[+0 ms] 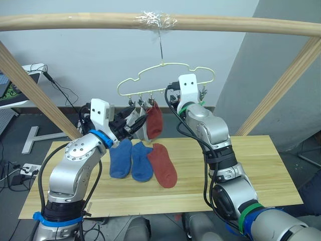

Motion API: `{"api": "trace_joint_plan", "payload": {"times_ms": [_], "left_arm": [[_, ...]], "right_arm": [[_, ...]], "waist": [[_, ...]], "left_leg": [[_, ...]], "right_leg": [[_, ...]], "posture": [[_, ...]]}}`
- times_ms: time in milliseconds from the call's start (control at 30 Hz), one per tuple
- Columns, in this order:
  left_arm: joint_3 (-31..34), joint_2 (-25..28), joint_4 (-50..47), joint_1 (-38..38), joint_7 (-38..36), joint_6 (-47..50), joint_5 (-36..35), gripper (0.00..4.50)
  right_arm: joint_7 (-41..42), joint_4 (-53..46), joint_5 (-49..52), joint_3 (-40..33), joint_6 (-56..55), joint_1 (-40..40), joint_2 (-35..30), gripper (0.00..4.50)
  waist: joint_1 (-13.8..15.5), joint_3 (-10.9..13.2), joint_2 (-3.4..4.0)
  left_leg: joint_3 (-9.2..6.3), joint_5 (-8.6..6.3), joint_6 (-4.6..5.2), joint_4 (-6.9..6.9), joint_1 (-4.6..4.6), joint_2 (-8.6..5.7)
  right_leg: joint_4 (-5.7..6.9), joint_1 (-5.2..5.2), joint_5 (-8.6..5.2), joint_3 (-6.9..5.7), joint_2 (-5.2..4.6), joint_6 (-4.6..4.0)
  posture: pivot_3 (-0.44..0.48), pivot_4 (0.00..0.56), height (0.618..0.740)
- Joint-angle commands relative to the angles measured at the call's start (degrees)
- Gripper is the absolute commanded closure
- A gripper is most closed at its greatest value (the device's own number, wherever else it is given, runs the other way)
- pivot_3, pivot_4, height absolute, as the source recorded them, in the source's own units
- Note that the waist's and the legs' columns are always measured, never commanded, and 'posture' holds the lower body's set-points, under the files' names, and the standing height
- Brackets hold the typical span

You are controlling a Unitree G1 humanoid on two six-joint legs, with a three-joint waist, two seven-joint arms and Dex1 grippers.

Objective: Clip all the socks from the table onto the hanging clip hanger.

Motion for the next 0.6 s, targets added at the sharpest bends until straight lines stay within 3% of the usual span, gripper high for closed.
{"api": "trace_joint_plan", "payload": {"times_ms": [33,300,400,533,600], "left_arm": [[0.78,-0.45,-1.82,-0.76,0.44,-0.68,-0.32,1.80],[0.26,-0.20,-1.22,-1.50,0.08,-0.63,0.28,1.80],[0.23,-0.20,-1.39,-1.24,0.10,-0.70,0.41,1.80],[0.21,-0.22,-1.65,-0.90,0.20,-0.69,0.52,1.80],[0.19,-0.24,-1.72,-0.81,0.24,-0.68,0.59,1.80]], "right_arm": [[0.28,-0.79,-0.05,0.05,-1.51,-2.35,0.51,2.48],[0.10,-1.01,-0.01,0.04,-1.78,-2.31,0.69,2.48],[0.06,-1.08,-0.09,0.14,-1.88,-2.26,0.69,3.08],[-0.09,-1.05,-0.13,0.14,-1.77,-2.26,0.76,4.21],[-0.13,-0.97,-0.14,0.11,-1.77,-2.27,0.75,4.43]], "waist": [[0.04,0.00,0.00],[0.09,0.00,0.00],[0.09,0.00,0.00],[0.09,0.00,0.00],[0.10,0.00,0.00]], "left_leg": [[0.00,0.00,0.00,0.00,0.00,0.00],[0.00,0.00,0.00,0.00,0.00,0.00],[0.00,0.00,0.00,0.00,0.00,0.00],[0.00,0.00,0.00,0.00,0.00,0.00],[0.00,0.00,0.00,0.00,0.00,0.00]], "right_leg": [[0.00,0.00,0.00,0.00,0.00,0.00],[0.00,0.00,0.00,0.00,0.00,0.00],[0.00,0.00,0.00,0.00,0.00,0.00],[0.00,0.00,0.00,0.00,0.00,0.00],[0.00,0.00,0.00,0.00,0.00,0.00]], "posture": [[-0.086,0.181,0.740],[-0.093,0.178,0.740],[-0.090,0.179,0.740],[-0.088,0.179,0.740],[-0.088,0.179,0.740]]}}
